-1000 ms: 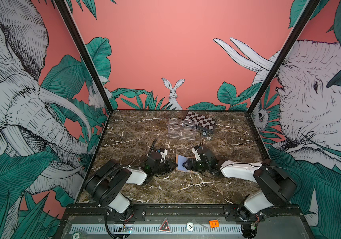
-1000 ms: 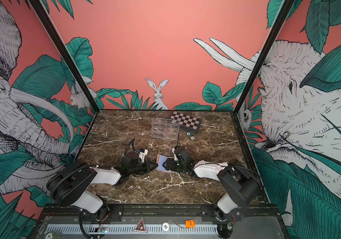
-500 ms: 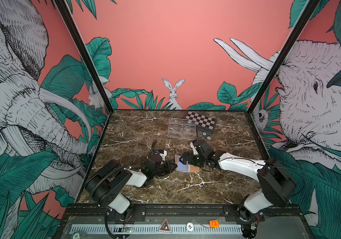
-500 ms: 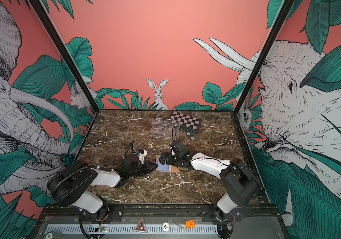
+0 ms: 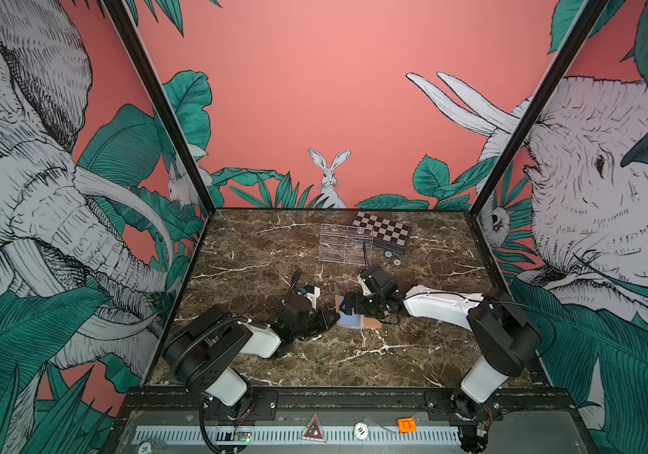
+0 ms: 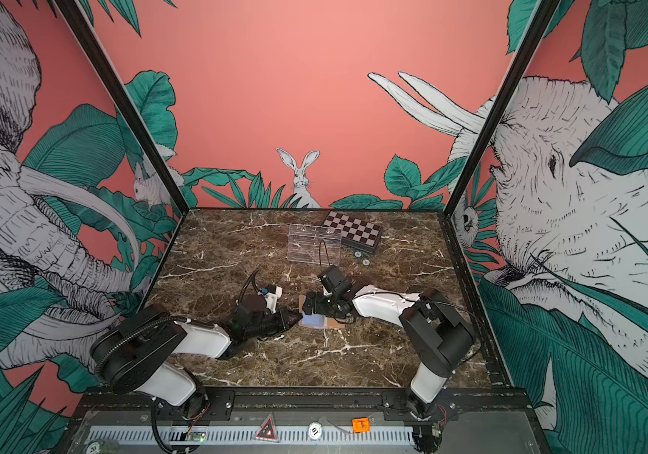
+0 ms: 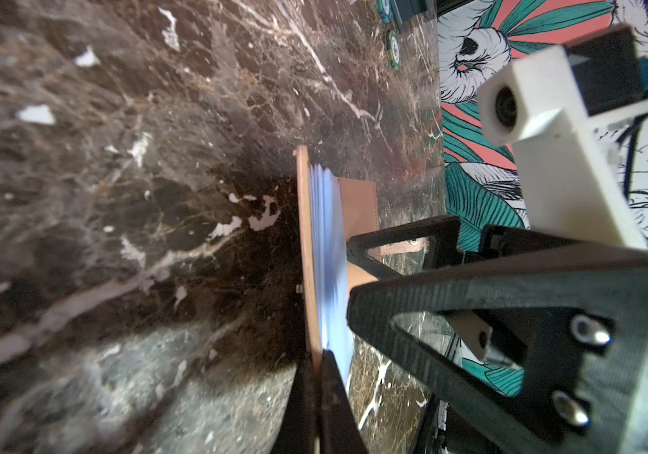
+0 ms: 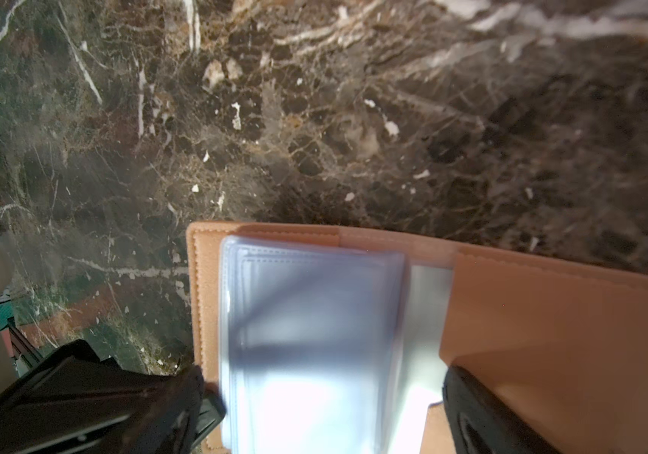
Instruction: Take the credit cards out of the card holder
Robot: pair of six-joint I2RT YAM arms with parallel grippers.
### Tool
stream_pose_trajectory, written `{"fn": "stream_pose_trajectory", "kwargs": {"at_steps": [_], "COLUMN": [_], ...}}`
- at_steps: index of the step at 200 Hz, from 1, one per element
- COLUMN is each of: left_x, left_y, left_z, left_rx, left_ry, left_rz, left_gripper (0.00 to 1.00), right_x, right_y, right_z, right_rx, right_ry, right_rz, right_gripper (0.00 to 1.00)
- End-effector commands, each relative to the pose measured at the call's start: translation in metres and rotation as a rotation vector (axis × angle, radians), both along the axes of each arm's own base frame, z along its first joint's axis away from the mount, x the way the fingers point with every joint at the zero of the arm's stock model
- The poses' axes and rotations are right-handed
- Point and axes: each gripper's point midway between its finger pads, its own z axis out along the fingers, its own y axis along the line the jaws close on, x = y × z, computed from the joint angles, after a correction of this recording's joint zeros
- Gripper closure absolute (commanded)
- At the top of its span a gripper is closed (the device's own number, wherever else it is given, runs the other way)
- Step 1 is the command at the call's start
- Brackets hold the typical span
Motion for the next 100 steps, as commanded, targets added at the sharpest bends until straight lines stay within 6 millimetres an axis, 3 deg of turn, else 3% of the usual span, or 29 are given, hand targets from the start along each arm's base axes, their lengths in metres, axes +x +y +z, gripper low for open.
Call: {"fn": "stream_pose_trajectory", "kwargs": {"at_steps": [1, 57, 100], "left_x": [0.001, 0.001, 0.001], "left_y": [-0.001, -0.002, -0.002], "left_z": [0.009, 0.011, 0.012], "left_rx": [-0.021, -0.026, -0.027], "left_ry": [-0.034, -0.042, -0.044], "left_rz": [0.006, 0.002, 0.002], "left_gripper": [1.00, 1.00, 0.99], "right_x": [-0.003, -0.008, -0.010], "right_y": [-0.009, -0.016, -0.018], "right_z": [-0.017, -0.036, -0.039], "right_rx": [-0.059, -0.143, -0.145], "right_ry": [0.023, 0.055, 0.055], "right_rz": [0.001, 0.022, 0.017], "right_gripper": [0.07, 0.17, 0.27]}}
